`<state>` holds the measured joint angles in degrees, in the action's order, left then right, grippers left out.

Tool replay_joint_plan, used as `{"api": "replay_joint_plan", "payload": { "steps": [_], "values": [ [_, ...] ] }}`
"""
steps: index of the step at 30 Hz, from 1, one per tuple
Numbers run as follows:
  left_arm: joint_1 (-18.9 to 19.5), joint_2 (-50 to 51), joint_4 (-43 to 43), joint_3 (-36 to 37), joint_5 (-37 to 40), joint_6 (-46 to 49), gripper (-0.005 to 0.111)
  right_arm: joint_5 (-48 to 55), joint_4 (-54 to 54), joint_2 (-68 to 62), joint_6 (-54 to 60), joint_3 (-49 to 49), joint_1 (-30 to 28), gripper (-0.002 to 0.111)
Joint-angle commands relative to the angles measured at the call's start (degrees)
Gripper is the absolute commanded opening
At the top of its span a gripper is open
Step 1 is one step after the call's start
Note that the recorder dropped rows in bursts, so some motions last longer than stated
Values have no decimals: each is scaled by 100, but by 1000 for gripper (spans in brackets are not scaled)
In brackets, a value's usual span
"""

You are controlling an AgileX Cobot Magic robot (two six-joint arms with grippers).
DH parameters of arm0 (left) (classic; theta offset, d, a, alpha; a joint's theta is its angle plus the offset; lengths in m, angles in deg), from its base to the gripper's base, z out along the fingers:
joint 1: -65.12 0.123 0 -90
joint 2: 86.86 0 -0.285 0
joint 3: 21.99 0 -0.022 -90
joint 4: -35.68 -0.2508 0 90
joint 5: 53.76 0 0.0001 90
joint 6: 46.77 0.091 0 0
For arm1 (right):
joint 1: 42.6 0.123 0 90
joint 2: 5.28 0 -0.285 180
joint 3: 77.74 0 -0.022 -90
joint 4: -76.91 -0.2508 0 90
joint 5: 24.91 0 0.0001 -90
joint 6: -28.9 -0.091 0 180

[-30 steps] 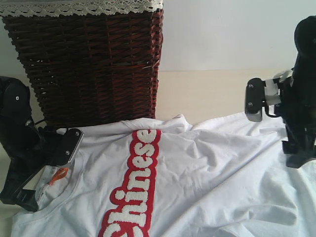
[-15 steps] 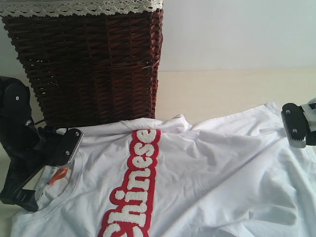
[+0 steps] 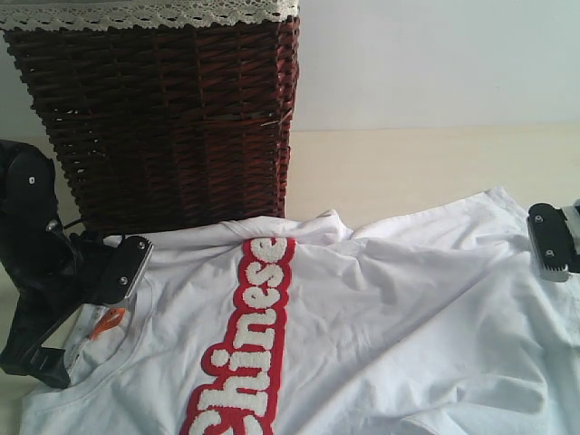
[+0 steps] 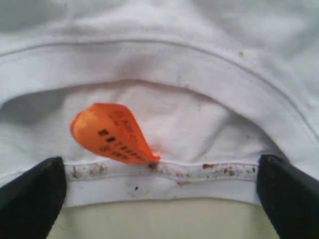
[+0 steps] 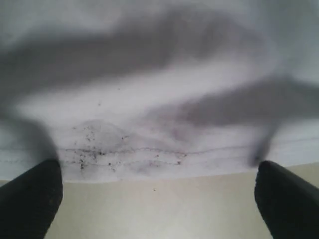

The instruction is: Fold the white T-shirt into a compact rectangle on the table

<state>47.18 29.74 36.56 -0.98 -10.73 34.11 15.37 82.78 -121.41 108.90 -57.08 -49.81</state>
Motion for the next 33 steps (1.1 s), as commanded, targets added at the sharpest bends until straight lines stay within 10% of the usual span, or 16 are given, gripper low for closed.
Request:
{"api": "replay_joint_plan", "payload": {
  "steps": [1, 33],
  "values": [
    [26, 50, -11, -29, 10, -17, 105, 10, -302, -229, 300, 10, -56, 105],
    [26, 50, -11, -29, 9, -7, 105, 717, -351, -626, 386, -563, -19, 105]
  ]
}}
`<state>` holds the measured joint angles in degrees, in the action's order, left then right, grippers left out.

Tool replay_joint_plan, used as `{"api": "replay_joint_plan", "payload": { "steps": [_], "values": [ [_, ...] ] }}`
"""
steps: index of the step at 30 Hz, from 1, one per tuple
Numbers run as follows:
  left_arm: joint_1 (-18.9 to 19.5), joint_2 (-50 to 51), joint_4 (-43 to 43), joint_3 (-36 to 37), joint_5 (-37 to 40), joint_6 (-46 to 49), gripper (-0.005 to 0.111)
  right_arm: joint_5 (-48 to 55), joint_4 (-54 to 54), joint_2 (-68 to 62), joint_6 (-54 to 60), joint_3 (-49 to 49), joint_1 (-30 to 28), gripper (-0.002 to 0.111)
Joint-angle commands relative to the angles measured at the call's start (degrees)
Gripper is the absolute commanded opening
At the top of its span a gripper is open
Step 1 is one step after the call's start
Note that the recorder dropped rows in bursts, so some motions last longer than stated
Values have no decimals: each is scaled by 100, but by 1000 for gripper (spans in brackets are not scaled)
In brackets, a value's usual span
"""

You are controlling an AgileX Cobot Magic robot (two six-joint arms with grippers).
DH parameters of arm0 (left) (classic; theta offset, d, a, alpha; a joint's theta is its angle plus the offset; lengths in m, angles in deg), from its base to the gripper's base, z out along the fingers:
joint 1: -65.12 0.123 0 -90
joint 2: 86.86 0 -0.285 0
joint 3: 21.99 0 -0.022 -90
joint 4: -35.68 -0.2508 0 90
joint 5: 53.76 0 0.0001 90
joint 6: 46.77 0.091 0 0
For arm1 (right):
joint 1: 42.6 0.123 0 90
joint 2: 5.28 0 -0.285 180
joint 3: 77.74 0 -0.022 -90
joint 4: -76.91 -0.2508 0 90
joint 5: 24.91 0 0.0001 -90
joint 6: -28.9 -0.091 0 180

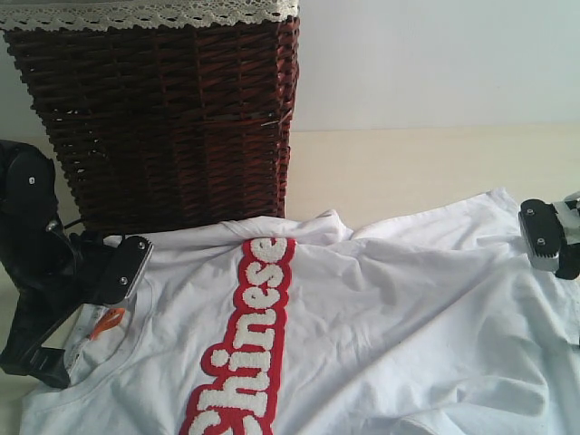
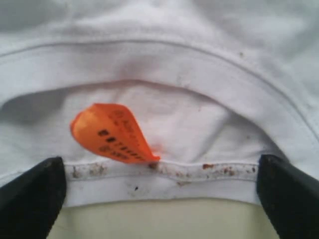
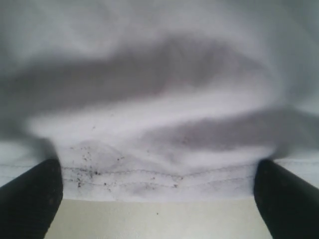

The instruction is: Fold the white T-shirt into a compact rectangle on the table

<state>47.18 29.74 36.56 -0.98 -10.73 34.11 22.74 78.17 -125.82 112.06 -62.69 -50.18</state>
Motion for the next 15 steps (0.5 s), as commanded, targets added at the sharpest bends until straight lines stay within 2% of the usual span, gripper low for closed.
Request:
{"api": "replay_joint_plan", "payload": {
  "steps": [1, 15],
  "values": [
    [26, 50, -11, -29, 9, -7, 105, -65, 123, -185, 70, -2, 18, 105],
    [26, 50, -11, -29, 9, -7, 105, -117, 57, -185, 70, -2, 18, 105]
  ]
}}
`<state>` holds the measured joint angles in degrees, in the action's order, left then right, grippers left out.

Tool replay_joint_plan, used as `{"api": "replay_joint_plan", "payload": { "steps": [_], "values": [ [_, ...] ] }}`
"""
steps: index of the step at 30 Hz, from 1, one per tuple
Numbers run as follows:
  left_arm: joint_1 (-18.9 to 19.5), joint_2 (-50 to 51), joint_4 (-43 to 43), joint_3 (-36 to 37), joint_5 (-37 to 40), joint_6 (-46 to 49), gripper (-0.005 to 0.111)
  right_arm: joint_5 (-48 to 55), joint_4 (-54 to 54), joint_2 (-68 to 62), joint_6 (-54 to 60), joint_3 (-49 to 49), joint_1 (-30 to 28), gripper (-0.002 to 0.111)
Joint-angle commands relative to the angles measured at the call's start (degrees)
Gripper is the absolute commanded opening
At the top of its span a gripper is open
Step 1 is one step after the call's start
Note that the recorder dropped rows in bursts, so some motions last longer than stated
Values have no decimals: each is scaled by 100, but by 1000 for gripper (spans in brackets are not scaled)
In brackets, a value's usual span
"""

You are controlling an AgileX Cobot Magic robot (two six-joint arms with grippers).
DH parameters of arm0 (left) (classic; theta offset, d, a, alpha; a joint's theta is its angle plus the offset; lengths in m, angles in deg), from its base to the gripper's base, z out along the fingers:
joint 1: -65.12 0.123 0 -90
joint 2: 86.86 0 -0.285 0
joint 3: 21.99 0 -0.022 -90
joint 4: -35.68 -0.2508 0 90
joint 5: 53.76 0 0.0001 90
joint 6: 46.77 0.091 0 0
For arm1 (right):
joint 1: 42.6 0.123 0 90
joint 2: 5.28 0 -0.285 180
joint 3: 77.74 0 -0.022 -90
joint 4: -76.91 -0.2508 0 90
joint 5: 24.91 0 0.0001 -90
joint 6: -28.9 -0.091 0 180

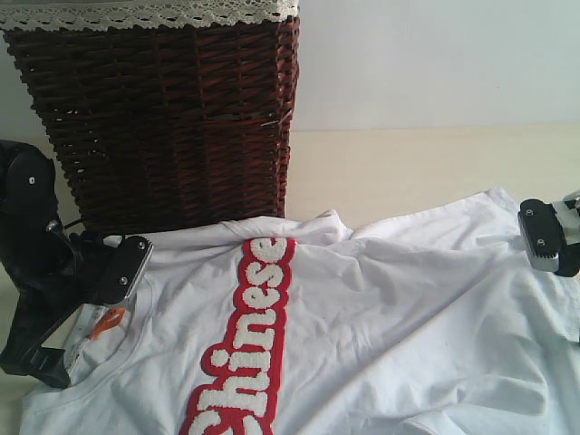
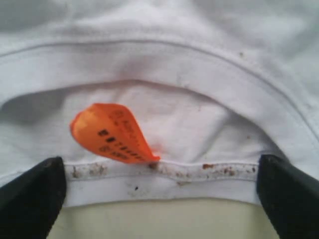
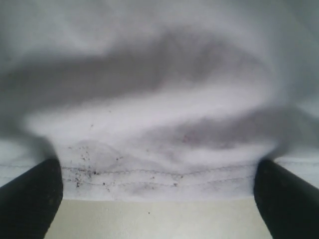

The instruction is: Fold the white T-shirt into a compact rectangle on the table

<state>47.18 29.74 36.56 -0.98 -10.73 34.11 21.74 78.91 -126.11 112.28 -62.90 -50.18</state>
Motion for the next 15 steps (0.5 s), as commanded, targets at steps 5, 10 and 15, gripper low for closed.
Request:
{"api": "replay_joint_plan", "payload": {
  "steps": [5, 10, 15],
  "values": [
    [26, 50, -11, -29, 9, -7, 105, -17, -17, -156, 48, 20, 18, 105],
    [26, 50, -11, -29, 9, -7, 105, -17, -64, -156, 48, 20, 18, 105],
    [26, 50, -11, -29, 9, -7, 105, -17, -125, -156, 48, 20, 18, 105]
  ]
}}
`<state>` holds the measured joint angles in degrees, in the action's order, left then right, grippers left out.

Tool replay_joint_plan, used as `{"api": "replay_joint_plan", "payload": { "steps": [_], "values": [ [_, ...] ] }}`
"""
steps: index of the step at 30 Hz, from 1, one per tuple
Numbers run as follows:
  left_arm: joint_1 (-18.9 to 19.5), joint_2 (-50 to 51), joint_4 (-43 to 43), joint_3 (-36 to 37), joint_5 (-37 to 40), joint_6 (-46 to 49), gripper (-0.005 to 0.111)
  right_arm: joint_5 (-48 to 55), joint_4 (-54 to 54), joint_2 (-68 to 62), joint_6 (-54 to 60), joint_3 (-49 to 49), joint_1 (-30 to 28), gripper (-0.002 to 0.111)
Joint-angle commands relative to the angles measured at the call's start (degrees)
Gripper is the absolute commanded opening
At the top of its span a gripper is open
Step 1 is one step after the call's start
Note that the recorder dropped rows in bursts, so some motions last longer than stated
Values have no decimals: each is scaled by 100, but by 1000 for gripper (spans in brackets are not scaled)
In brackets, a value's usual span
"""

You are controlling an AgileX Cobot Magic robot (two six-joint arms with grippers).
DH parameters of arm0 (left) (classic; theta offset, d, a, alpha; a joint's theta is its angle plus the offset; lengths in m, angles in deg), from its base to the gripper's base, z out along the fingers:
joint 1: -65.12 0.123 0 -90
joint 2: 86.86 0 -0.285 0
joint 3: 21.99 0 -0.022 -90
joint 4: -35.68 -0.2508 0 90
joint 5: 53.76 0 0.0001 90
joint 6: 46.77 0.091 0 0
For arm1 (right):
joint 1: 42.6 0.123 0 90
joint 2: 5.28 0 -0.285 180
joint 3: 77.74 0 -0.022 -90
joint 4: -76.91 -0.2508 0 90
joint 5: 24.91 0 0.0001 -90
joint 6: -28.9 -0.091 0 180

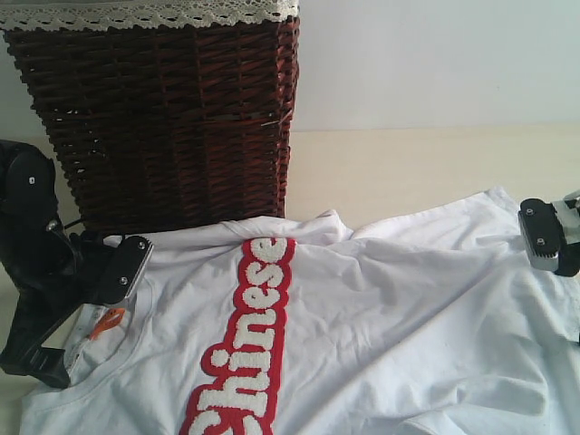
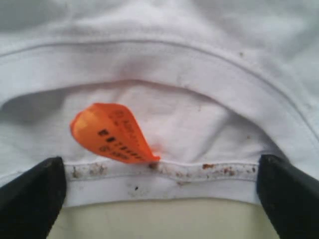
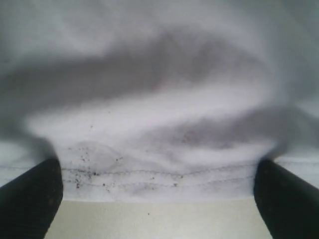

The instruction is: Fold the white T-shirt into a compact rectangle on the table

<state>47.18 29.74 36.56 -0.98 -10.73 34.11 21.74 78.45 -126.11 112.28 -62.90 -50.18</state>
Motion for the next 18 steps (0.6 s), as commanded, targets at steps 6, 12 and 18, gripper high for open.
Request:
{"api": "replay_joint_plan", "payload": {
  "steps": [6, 12, 18],
  "values": [
    [26, 50, -11, -29, 9, -7, 105, -17, -91, -156, 48, 20, 18, 105],
    [26, 50, -11, -29, 9, -7, 105, -31, -154, -166, 48, 20, 18, 105],
    [26, 50, -11, -29, 9, -7, 105, -139, -154, -165, 48, 20, 18, 105]
  ]
}}
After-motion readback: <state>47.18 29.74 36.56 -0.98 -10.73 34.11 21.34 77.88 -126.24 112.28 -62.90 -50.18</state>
